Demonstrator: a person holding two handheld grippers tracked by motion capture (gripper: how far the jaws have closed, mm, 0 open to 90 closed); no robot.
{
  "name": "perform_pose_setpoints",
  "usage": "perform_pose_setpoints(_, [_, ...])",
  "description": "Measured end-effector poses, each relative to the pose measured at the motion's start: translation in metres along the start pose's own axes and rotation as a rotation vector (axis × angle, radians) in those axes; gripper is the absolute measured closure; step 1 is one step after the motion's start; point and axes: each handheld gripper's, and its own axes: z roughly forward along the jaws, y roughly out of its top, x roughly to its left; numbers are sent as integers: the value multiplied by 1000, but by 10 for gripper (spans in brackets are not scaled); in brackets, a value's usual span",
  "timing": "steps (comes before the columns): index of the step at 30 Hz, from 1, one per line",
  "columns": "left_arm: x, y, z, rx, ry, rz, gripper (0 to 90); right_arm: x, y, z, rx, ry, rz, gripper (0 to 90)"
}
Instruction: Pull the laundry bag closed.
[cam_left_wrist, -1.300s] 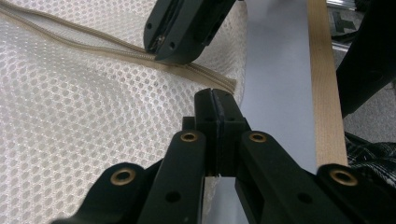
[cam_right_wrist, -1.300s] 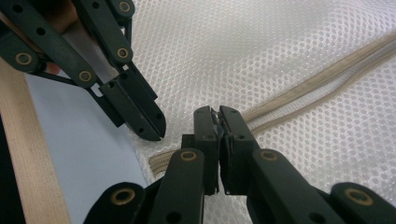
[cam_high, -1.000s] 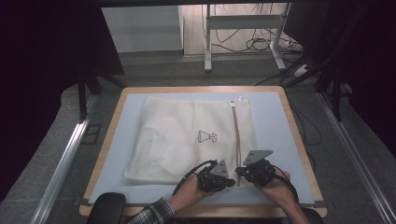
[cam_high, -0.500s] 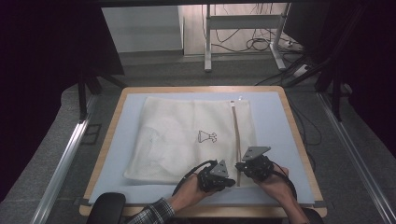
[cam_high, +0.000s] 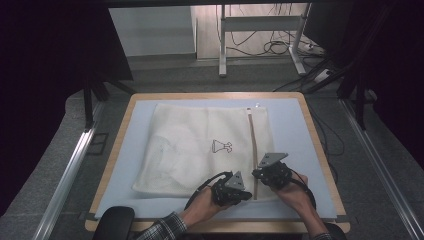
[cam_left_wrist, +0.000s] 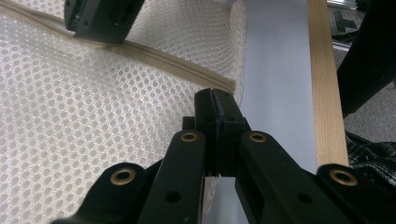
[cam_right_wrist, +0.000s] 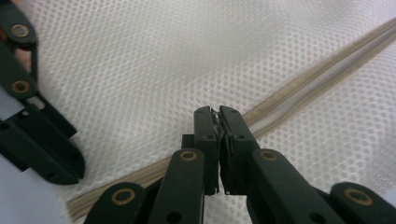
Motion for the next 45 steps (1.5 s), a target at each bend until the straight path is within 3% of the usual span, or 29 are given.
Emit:
perform_pose_setpoints(3, [1, 0, -1, 14, 0, 17, 899, -2, 2, 2, 5, -8, -8, 859])
perform_pose_setpoints(9, [0, 0, 0, -1, -1, -2, 899, -8, 4, 5, 2, -25, -2, 859])
perform_pose_setpoints(24, [-1, 0, 0, 2, 4, 6, 899, -19, 11, 11, 9, -61, -14, 860])
perform_pose_setpoints(45, [0, 0, 0, 1, 2, 4, 899, -41, 18, 16, 5, -75, -2, 855])
